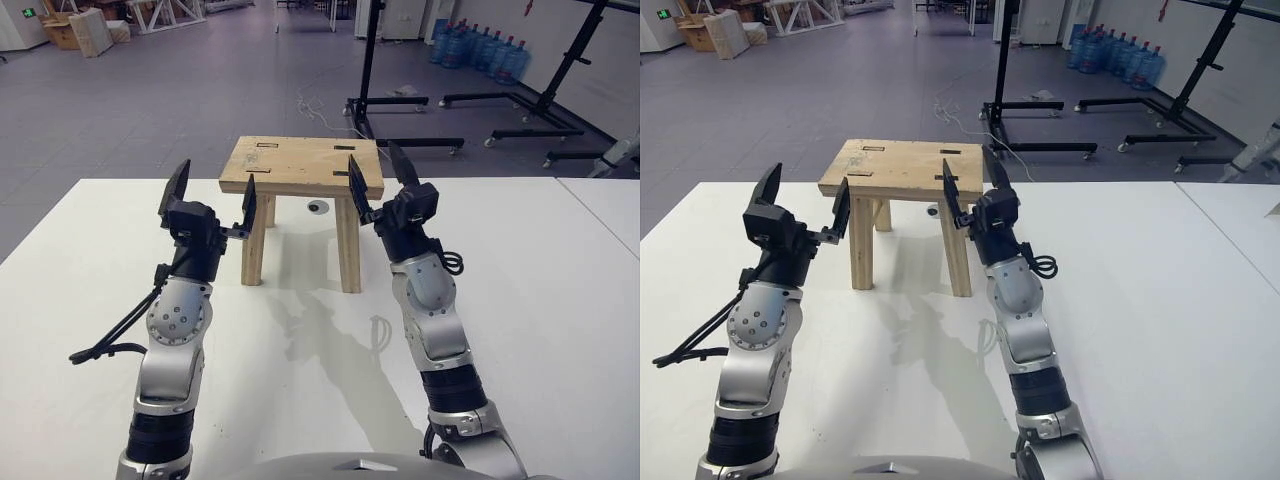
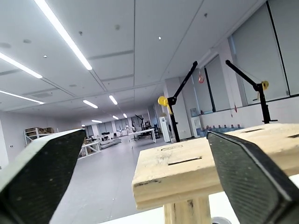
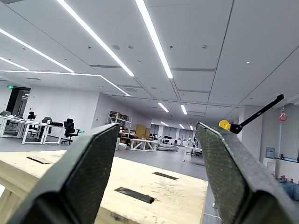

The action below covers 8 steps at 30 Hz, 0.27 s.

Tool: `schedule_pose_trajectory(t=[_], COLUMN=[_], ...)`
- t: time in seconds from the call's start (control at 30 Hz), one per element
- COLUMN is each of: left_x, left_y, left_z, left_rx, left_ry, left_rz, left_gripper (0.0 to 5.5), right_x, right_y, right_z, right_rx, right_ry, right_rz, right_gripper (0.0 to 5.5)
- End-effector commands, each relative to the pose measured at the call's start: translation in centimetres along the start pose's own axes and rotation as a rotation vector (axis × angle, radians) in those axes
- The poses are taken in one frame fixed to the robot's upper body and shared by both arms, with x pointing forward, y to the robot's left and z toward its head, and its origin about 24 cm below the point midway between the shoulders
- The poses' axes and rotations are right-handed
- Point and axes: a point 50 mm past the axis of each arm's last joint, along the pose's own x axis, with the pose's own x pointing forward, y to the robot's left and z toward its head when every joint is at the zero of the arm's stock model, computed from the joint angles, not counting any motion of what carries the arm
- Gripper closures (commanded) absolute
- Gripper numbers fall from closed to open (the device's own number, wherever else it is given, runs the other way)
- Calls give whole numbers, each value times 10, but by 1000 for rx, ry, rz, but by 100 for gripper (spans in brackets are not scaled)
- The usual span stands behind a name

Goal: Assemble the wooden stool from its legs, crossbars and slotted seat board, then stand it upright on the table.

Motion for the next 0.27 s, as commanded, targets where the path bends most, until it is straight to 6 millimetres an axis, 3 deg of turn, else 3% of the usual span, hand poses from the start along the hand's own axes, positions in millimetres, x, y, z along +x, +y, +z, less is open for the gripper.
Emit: schedule_pose_trajectory(t=[0.03, 0.17, 0.27], left_x=[1, 6, 10], left_y=[-4, 2, 0], left_z=[-5, -6, -7], left_rx=[17, 54, 52], left_ry=[2, -10, -10], left_rz=[19, 81, 86], left_gripper=[148, 210, 214], right_x=[-4, -2, 0], right_y=[0, -1, -2], right_z=[-8, -11, -10], right_rx=[-12, -14, -13], right_ry=[41, 47, 37], right_rz=[-20, -26, -35], right_gripper=[244, 244, 244])
